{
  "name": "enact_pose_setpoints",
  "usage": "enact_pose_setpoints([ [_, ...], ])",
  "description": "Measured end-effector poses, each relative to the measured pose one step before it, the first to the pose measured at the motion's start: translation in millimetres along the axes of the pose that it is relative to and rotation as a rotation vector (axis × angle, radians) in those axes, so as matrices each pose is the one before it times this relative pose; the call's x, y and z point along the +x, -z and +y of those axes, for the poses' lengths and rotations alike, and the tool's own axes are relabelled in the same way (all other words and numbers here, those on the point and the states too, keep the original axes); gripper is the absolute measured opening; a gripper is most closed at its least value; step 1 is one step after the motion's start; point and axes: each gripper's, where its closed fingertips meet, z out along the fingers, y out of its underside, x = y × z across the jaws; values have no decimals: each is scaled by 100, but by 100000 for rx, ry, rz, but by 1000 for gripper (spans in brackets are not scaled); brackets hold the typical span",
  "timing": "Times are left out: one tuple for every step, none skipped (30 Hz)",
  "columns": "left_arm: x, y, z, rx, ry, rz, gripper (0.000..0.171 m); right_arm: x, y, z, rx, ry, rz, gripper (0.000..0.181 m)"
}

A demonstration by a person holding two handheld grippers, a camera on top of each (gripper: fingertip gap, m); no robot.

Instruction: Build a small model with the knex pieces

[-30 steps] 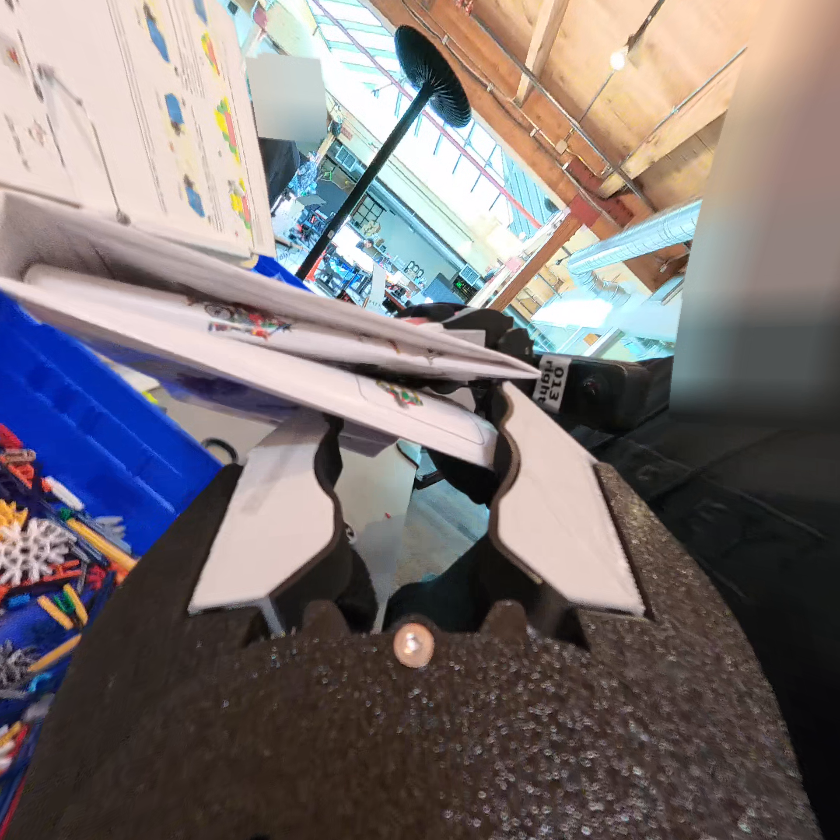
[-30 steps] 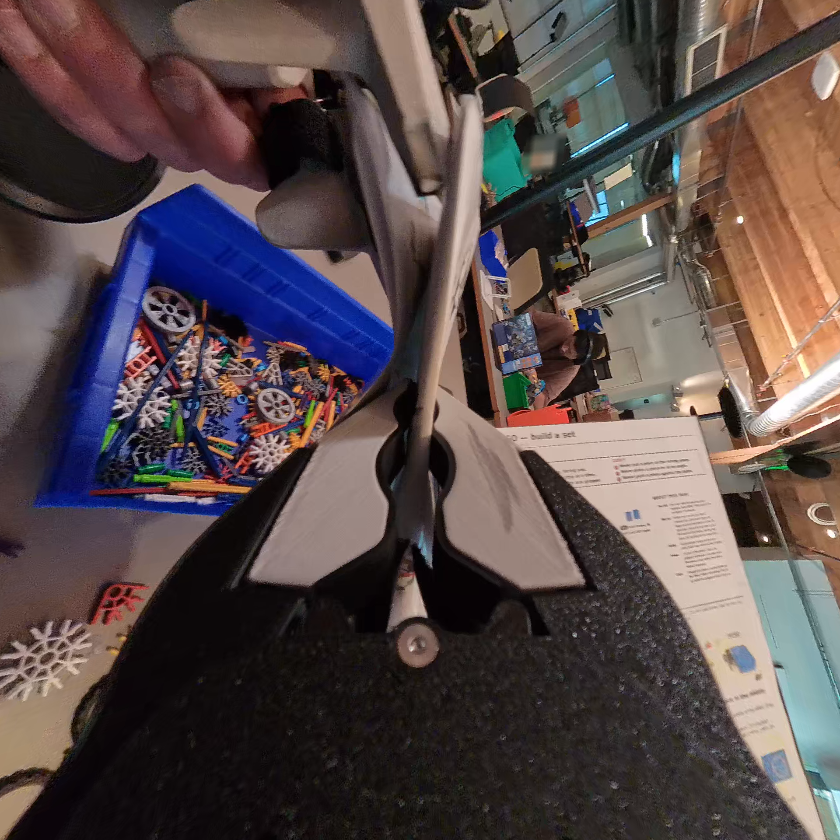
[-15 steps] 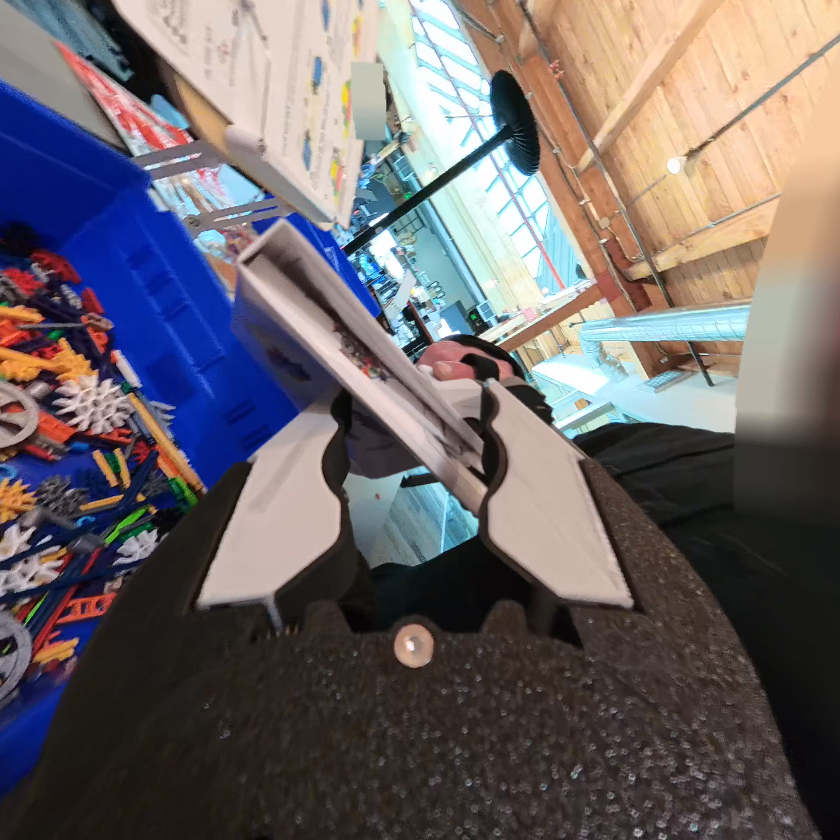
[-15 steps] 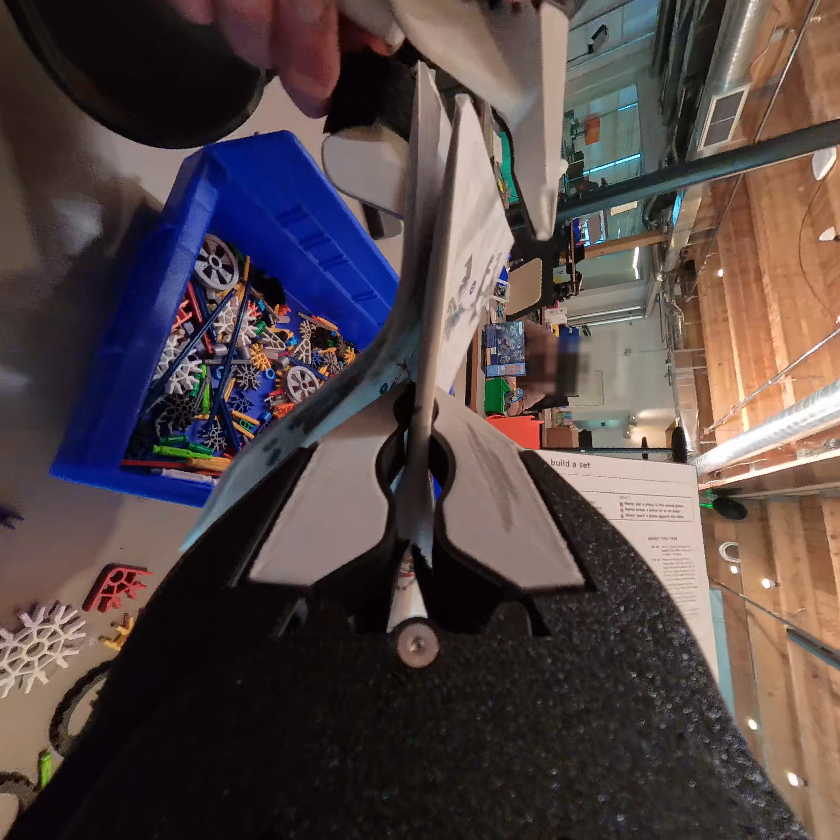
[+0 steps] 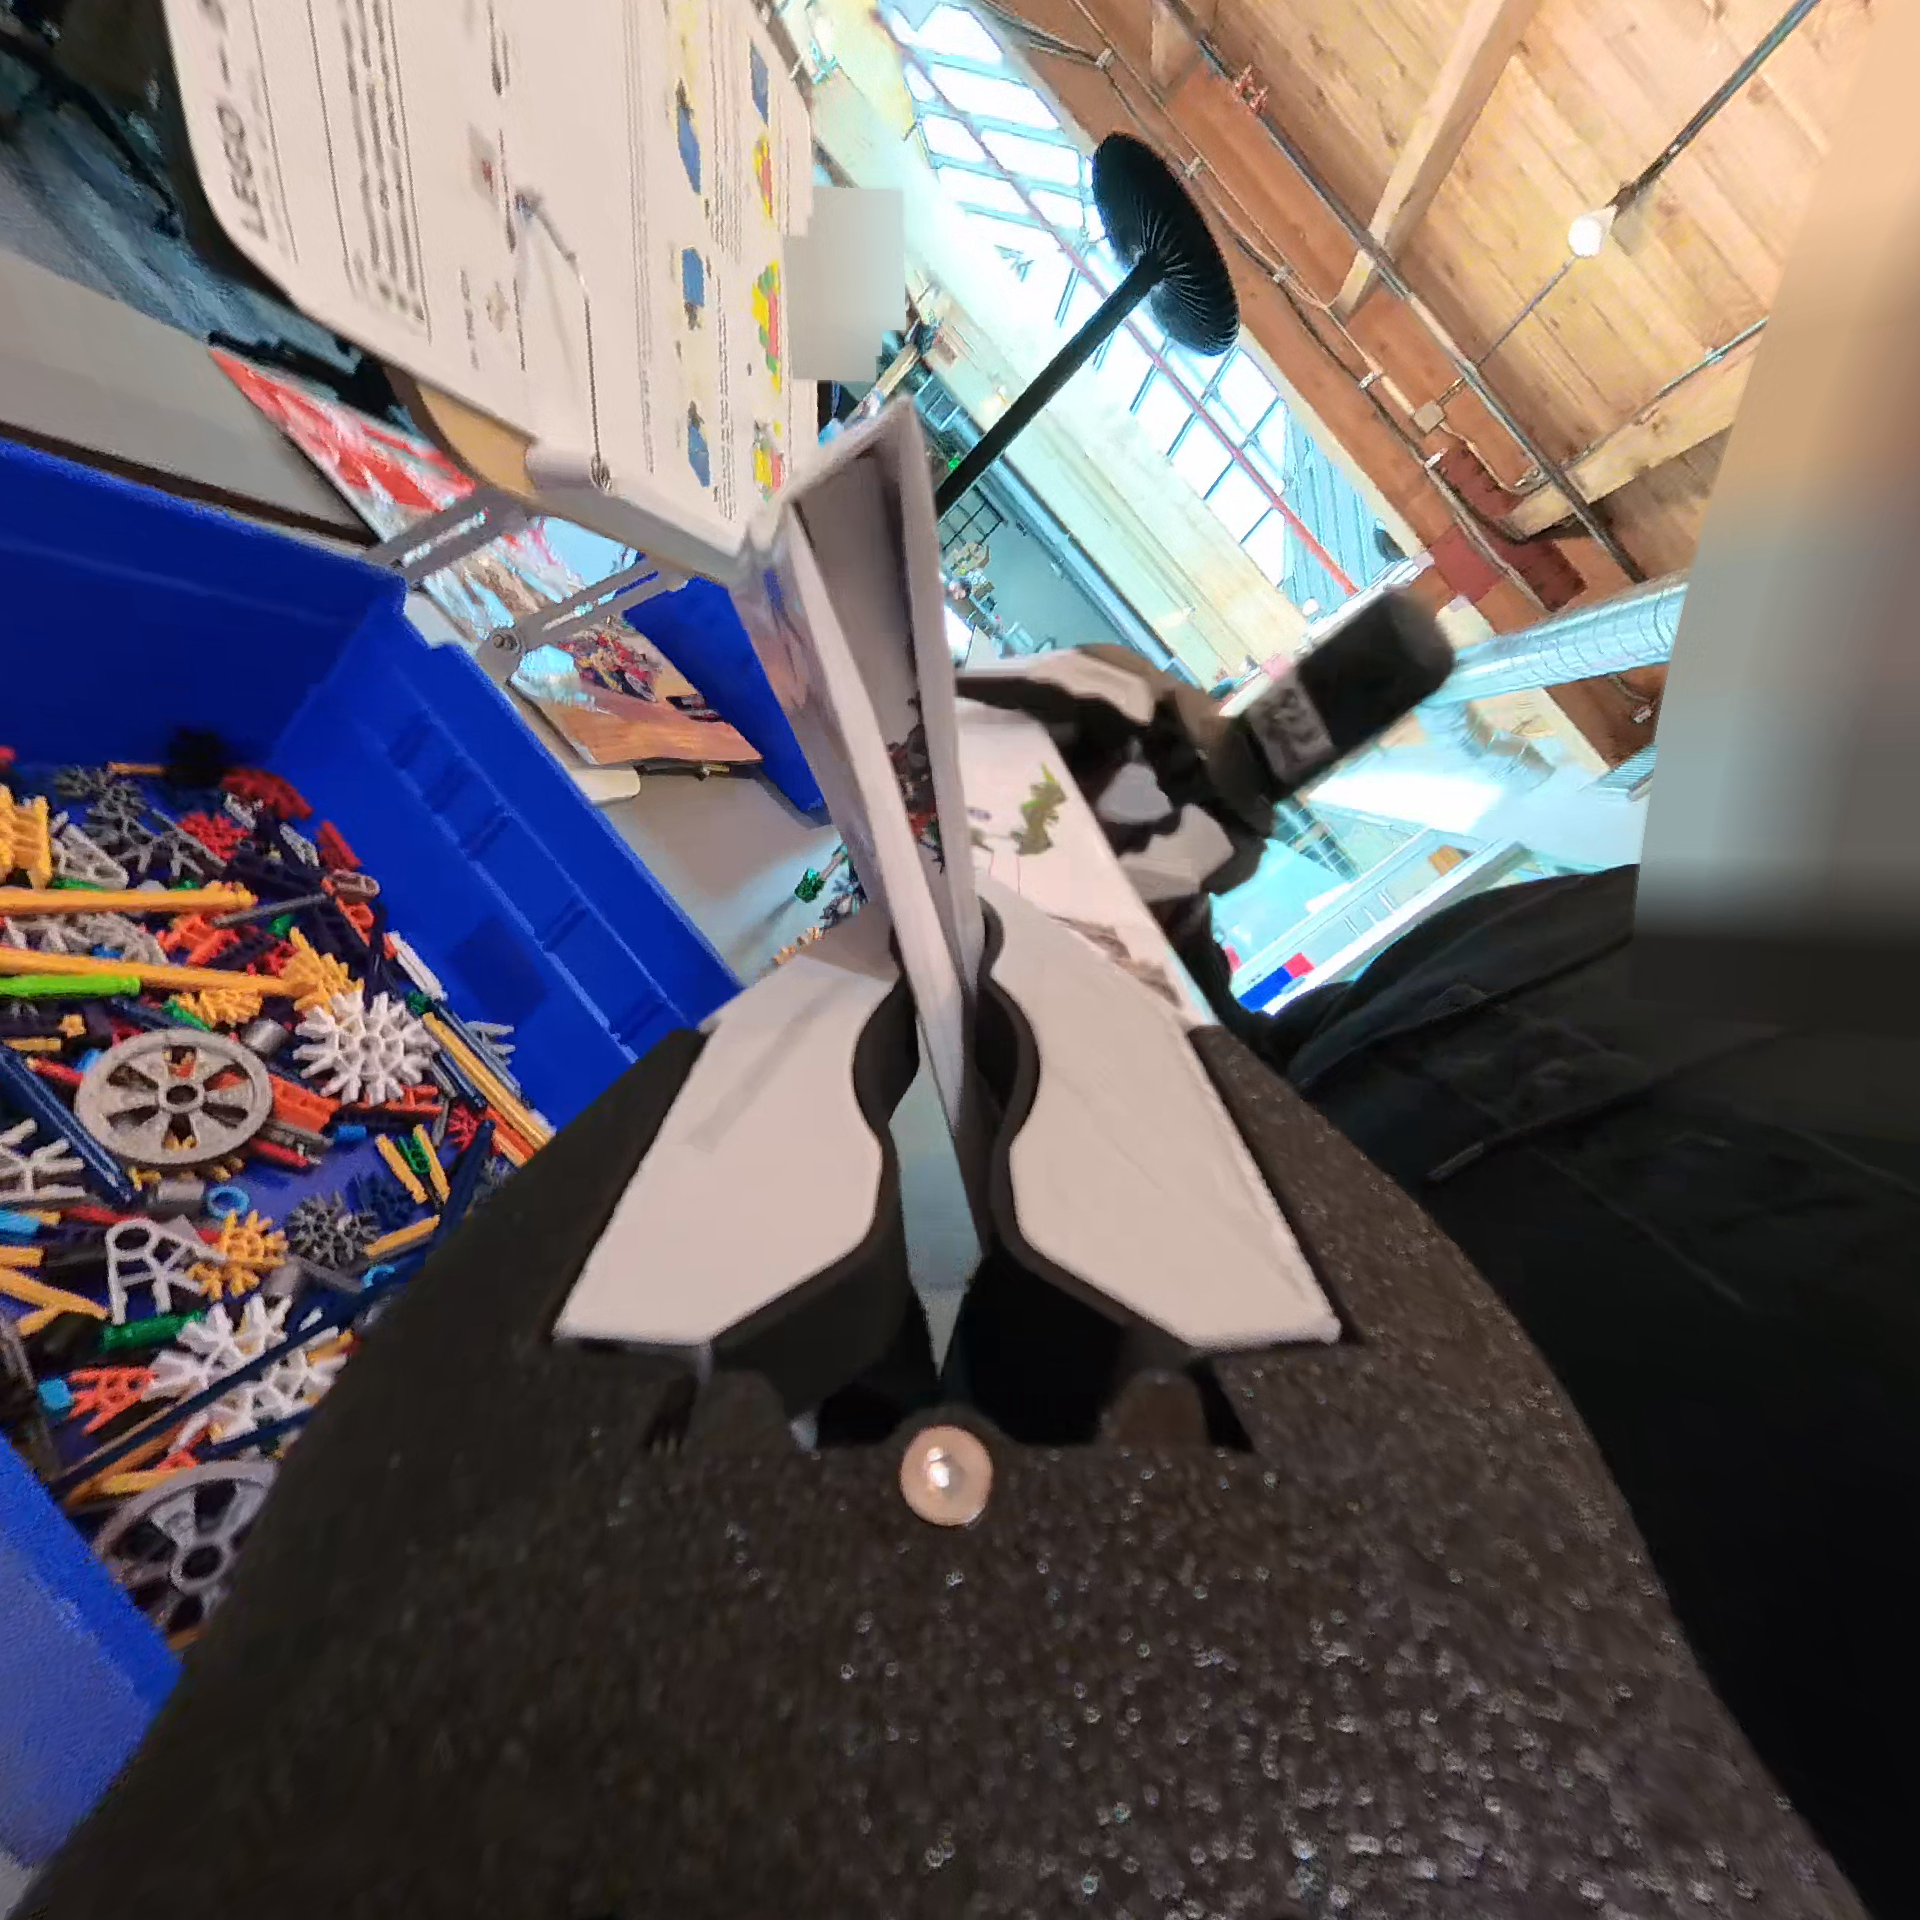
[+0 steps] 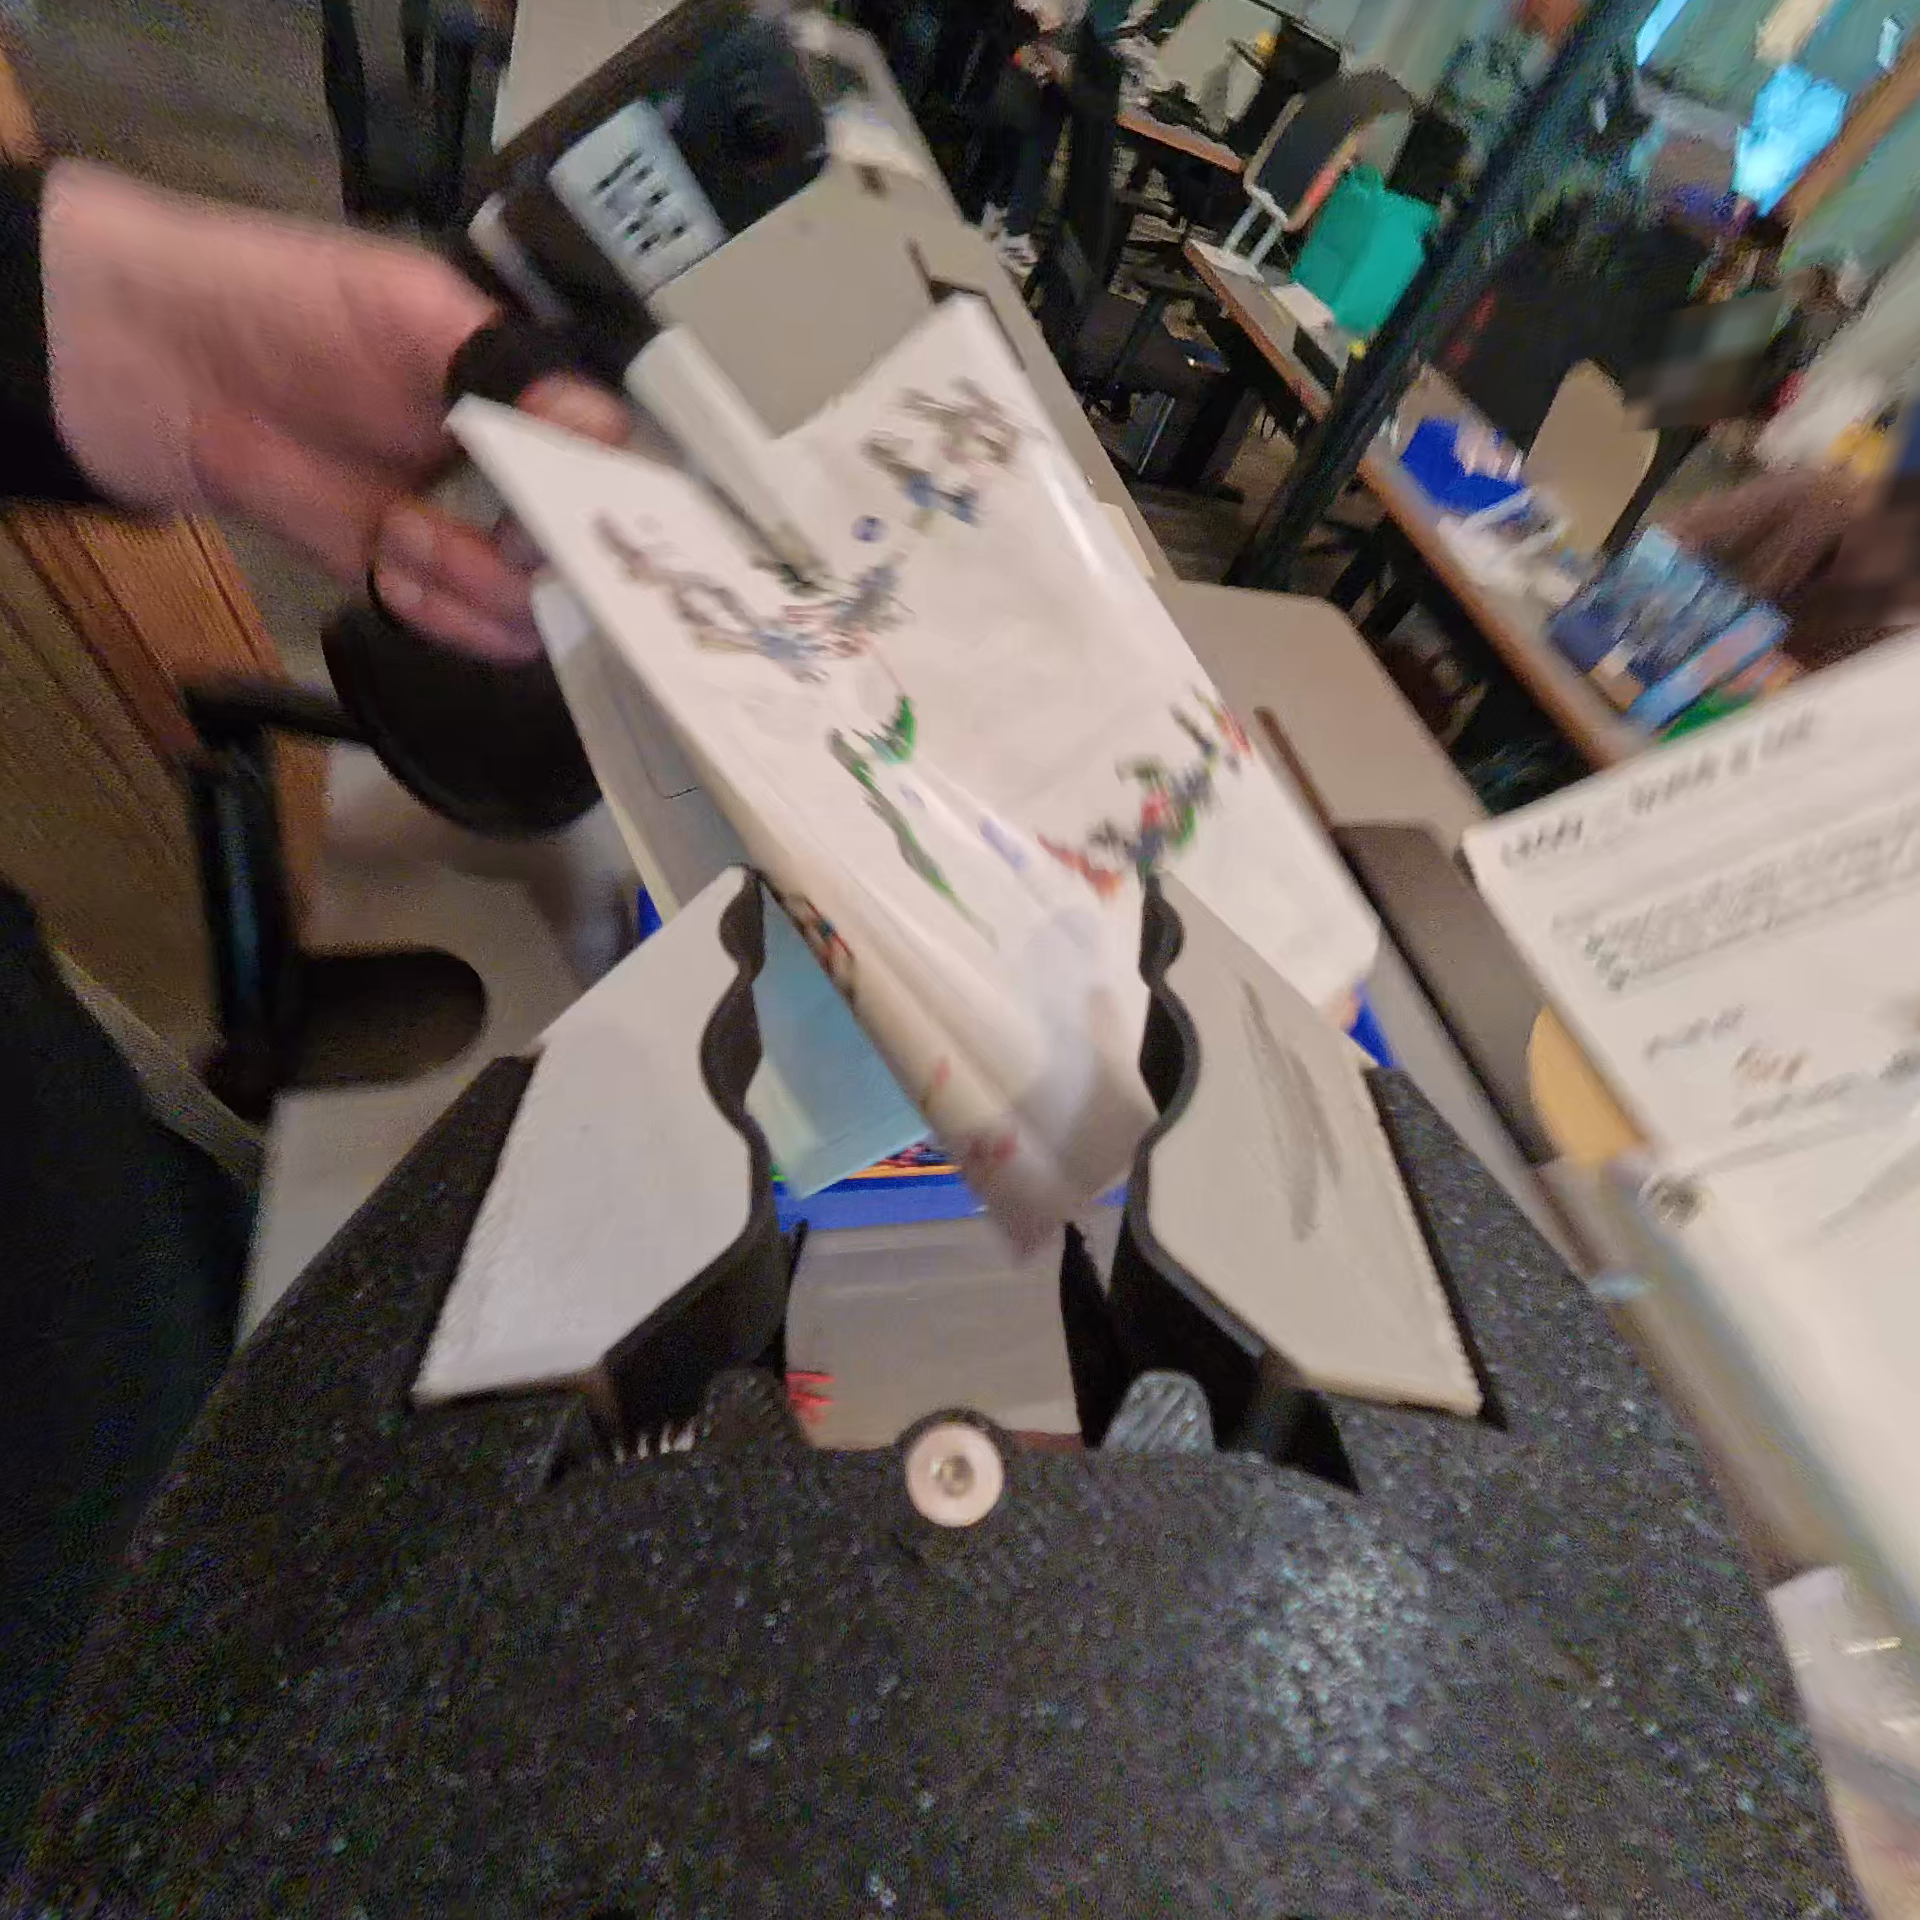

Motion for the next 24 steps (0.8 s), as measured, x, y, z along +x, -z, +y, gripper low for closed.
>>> enact_pose_setpoints([
  [177,137,-408,1597,-1269,1231,0,751,515,239,3058,-12269,-3489,75],
  [-5,82,-84,-764,-1485,-107,0,334,575,88,4222,-11586,-5641,74],
  [-101,39,57,-1498,-3468,-1217,0,456,616,-5,3949,-12078,-4549,74],
  [157,13,-91,-216,-3275,409,0,750,606,-117,3932,-11694,-2546,75],
  [493,-9,-306,1234,-403,3220,0,885,597,-167,4404,-10737,-1852,79],
  [294,-53,-293,1266,-750,1844,0,941,455,15,3329,-10243,-1596,79],
  [143,-125,-160,337,-1791,675,0,808,262,292,1393,-8527,-1702,79],
  [27,-216,120,-1394,-1595,124,0,620,68,443,-22,-4891,-804,83],
  [-185,-278,365,-2818,-1279,-1065,0,418,-11,333,-130,-1268,843,90],
  [-199,-326,482,-3490,-1912,-1359,0,-6,-46,130,-222,882,604,90],
  [49,-374,489,-3341,-2448,-59,0,-440,-152,-11,-680,2231,-370,93],
  [83,-399,287,-2032,-1348,286,1,-636,-320,31,-1682,3309,-475,94],
  [15,-475,250,-1887,310,192,5,-809,-575,386,-4204,4113,-1145,94],
  [99,-521,340,-2240,-21,947,10,-768,-729,526,-4845,3722,-1013,95],
  [134,-455,259,-1479,-870,995,12,-419,-680,464,-4081,3291,526,94],
  [-224,-357,215,-1500,-386,-1381,14,-155,-518,439,-3615,2967,1322,93],
  [-278,-275,296,-2067,-517,-1969,19,2,-266,285,-2194,2318,1297,90],
  [-21,-191,252,-1560,-1171,-821,20,19,-75,92,-500,1263,732,86],
  [127,-70,72,-100,-1357,-92,17,68,47,60,-37,-34,385,84],
  [20,18,101,-115,-1383,-855,11,118,183,-21,724,-216,262,81],
  [-23,61,61,-26,-1017,-1007,8,226,355,-184,1946,104,622,77],
  [16,121,60,-72,161,-162,7,256,472,-361,3122,109,617,74],
  [124,160,26,122,-152,777,4,132,480,-379,3034,-304,-459,69],
  [71,135,5,136,-538,358,2,50,335,-178,1490,-749,-1233,68],
])
